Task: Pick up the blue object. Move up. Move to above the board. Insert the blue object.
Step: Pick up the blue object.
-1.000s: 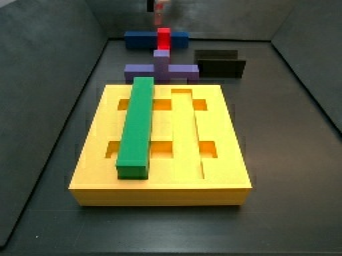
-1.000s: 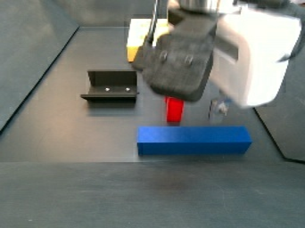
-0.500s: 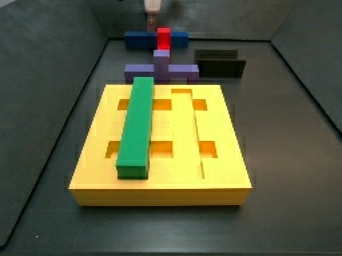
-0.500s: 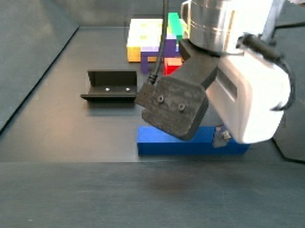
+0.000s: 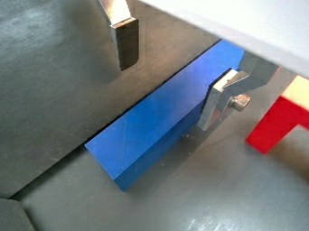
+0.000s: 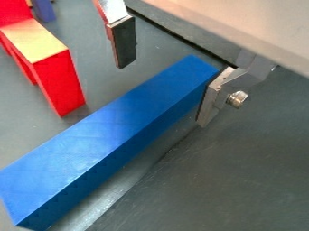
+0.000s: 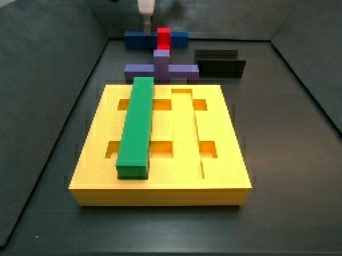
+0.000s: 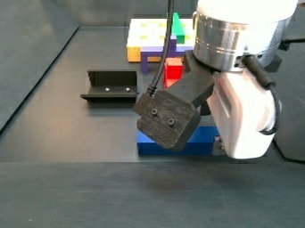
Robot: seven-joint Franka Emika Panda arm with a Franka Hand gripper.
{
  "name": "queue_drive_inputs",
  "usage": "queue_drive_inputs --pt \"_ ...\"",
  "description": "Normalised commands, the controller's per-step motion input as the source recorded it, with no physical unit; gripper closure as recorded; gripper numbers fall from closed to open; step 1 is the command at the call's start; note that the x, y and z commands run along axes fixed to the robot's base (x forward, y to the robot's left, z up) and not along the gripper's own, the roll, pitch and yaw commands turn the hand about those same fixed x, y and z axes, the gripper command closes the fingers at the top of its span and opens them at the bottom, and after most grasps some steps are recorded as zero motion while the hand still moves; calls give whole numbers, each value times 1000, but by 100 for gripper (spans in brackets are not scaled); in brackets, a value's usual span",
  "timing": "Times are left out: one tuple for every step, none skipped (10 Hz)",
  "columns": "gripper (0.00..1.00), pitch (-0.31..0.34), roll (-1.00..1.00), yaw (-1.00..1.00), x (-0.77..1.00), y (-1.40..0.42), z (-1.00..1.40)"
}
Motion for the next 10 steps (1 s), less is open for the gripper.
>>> queue_drive_inputs --pt "0 -57 0 -174 0 0 -297" --pt "0 -84 0 -114 0 0 -263" --pt "0 -84 0 -11 0 0 -211" --pt "0 -76 -21 -66 0 0 -214" --pt "0 -41 -50 -97 83 0 -169" --pt "0 -26 -76 -103 169 0 -146" --pt "0 -40 -87 -117 131 0 -194" --pt "0 -27 -73 -97 49 0 -163" --pt "0 -11 -40 -40 0 0 -83" --pt "0 0 -21 -26 0 0 -37"
